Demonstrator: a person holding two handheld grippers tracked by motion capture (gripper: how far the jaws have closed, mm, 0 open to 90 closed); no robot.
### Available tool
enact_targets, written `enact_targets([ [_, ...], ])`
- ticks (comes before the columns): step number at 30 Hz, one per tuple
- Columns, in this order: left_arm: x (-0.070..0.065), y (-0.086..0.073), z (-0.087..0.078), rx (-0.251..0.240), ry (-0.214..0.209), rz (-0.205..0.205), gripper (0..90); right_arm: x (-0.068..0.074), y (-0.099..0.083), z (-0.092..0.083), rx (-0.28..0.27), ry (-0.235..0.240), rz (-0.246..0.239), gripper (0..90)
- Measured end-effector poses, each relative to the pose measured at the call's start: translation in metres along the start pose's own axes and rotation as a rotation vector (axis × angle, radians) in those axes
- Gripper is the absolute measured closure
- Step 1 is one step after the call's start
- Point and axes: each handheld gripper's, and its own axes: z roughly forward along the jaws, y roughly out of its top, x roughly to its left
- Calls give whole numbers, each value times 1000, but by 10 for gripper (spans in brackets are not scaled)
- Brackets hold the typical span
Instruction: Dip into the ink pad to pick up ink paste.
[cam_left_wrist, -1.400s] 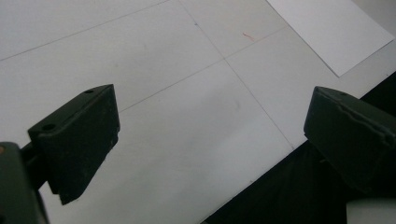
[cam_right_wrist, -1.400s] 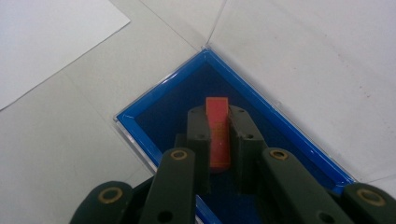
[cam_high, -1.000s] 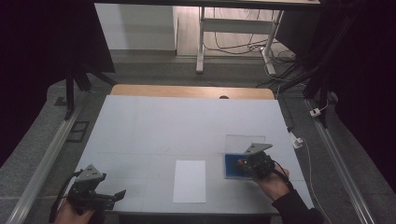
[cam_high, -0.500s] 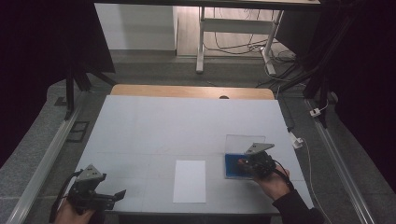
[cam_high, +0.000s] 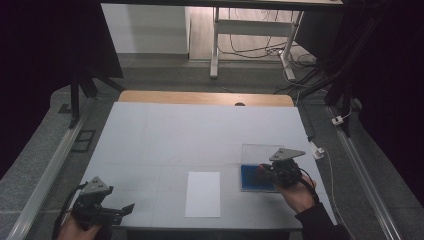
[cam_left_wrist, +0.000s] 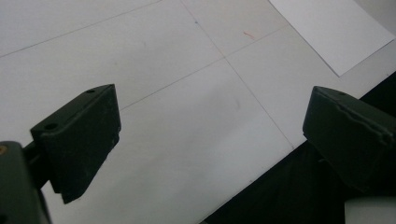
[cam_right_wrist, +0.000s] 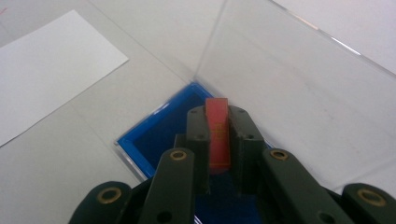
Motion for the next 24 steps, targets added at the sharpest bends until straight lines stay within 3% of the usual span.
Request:
enact_targets([
  [7,0,0,0,-1,-1,1,45,-11,-5,1,24,-16,60,804],
  [13,0,0,0,-3,-1,1,46,-12,-8,8,63,-2,60,804],
  [24,0,0,0,-4,-2,1,47,-16,-11,14,85,26,86,805],
])
